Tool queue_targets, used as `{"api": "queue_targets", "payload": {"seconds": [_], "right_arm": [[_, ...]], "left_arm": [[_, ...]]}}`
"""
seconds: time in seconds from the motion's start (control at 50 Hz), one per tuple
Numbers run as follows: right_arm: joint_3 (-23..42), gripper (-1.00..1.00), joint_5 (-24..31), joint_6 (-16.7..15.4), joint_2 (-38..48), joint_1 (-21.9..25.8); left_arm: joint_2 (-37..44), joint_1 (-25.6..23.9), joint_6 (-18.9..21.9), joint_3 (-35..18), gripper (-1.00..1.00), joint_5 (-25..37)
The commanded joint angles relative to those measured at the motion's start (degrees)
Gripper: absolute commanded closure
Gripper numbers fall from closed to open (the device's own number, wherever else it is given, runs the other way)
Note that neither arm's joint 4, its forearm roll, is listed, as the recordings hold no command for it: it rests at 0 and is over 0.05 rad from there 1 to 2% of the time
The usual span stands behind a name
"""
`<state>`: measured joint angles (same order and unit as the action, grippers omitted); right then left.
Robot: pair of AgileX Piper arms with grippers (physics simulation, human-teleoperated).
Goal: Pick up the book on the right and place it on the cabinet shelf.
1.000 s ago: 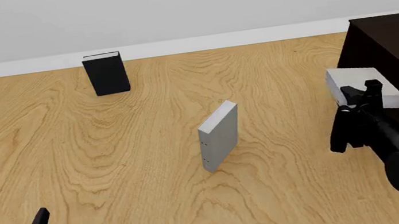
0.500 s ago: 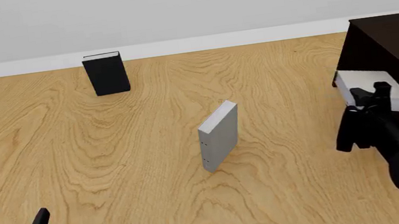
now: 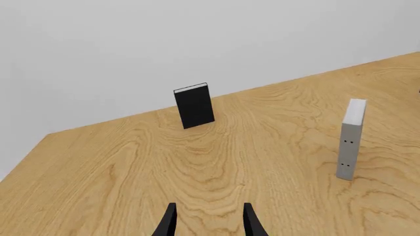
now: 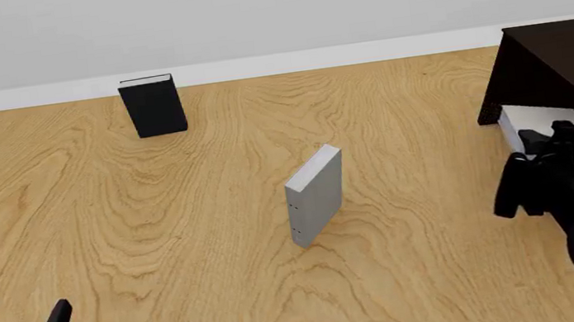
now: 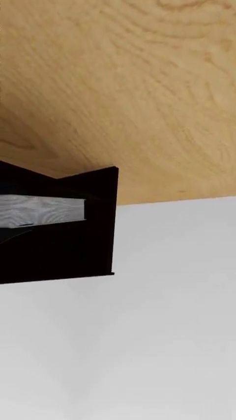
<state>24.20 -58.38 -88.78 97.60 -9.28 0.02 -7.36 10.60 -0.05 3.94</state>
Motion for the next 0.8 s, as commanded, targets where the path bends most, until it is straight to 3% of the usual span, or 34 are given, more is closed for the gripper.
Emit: {"api": "queue_targets", "payload": {"seconds": [0.02,0.8], "right_arm": [[1.20,1.00,-0.90,1.24,0.55,-1.38],[5.23,1.00,-0.53,2.03,5.54,-3.96]], "left_arm": [[0.00,-0.18,0.08,-0.01,-1.00,-0.03],[0.00,-0.22,0.10,0.01,-1.00,0.31]]}}
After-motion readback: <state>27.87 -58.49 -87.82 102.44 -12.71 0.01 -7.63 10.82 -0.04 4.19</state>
